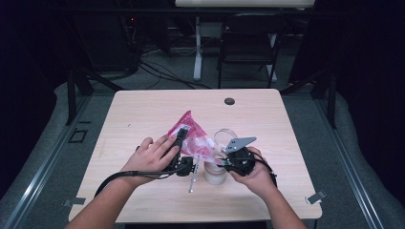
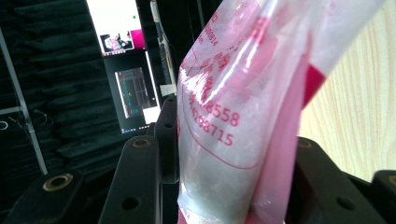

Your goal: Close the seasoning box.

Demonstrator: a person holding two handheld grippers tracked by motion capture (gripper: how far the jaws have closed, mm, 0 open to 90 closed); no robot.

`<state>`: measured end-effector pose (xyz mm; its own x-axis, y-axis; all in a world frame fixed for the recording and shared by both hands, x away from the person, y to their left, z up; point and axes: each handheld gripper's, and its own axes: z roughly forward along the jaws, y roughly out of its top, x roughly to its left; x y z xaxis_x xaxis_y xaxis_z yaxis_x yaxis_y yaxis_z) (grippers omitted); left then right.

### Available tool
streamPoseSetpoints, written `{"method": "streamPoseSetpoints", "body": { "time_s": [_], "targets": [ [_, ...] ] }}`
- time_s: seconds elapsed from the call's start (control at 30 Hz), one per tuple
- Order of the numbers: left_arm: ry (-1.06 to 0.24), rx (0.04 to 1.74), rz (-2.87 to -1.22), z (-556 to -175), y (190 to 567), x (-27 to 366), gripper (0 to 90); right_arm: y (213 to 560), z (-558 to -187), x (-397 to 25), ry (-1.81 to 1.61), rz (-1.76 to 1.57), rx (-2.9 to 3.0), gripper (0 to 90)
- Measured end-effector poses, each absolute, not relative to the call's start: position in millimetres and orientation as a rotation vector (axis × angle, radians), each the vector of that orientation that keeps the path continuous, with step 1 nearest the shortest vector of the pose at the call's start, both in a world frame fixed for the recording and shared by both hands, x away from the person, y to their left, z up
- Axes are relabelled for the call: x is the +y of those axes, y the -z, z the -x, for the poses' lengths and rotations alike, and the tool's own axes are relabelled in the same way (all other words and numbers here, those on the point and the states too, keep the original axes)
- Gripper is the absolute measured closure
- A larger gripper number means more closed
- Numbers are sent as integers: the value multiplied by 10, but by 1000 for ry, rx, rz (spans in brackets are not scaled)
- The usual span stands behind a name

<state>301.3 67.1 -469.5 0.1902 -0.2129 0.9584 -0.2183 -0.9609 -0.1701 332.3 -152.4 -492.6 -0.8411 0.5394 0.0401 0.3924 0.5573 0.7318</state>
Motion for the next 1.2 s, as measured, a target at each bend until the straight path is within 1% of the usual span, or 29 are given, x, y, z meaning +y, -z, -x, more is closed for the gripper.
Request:
{"method": "streamPoseSetpoints", "body": {
  "time_s": [0.4,0.5,1.2],
  "targets": [
    [-1916,-365,-2419,-3031,4771,740,639,4913,-3312,-1504,-1138,-775,2606,900],
    [-1885,-336,-2445,-3033,4796,757,642,4910,-3309,-1502,-1139,-772,2603,900],
    [-1847,-273,-2454,-3033,4897,815,646,4887,-3294,-1492,-1168,-767,2591,900]
  ]
}}
